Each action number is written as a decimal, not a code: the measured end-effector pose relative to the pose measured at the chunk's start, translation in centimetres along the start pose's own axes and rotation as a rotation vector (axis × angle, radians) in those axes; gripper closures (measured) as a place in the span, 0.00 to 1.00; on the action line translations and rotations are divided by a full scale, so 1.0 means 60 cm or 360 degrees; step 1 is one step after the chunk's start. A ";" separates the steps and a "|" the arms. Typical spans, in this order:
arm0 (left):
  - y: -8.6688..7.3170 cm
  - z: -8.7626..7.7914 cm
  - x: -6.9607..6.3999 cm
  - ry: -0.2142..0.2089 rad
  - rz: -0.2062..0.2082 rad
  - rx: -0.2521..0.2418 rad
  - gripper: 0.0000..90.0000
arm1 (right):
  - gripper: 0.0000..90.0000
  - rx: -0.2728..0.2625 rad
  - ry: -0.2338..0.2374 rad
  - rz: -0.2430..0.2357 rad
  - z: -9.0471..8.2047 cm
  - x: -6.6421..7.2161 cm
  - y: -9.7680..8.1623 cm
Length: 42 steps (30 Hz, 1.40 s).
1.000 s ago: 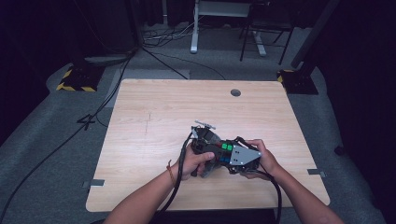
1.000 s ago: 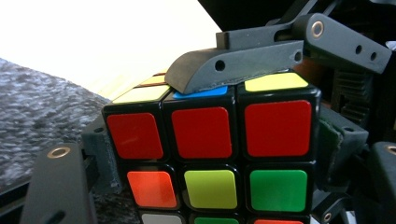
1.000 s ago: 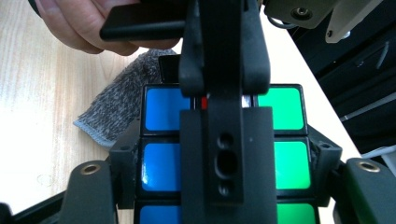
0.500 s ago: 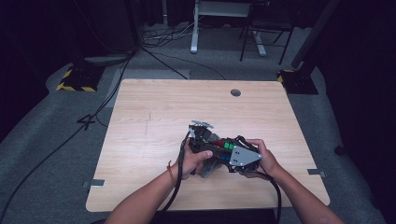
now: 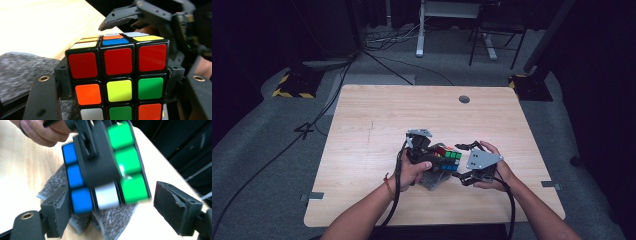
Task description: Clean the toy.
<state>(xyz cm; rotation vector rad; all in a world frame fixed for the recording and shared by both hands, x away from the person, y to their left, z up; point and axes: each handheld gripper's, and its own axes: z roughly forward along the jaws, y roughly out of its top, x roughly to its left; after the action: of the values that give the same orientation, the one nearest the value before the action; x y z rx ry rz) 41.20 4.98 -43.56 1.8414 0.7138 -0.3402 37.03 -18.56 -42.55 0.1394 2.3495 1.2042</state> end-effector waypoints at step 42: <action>-0.087 -0.144 -0.004 0.0295 0.0612 0.0057 0.36 | 0.25 0.0289 0.0345 0.0337 0.164 -0.022 0.000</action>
<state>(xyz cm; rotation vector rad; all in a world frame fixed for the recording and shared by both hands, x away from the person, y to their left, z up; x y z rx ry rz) 36.91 14.11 -44.07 2.0122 0.4634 0.0693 42.79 -11.73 -46.87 0.3421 2.6893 1.1489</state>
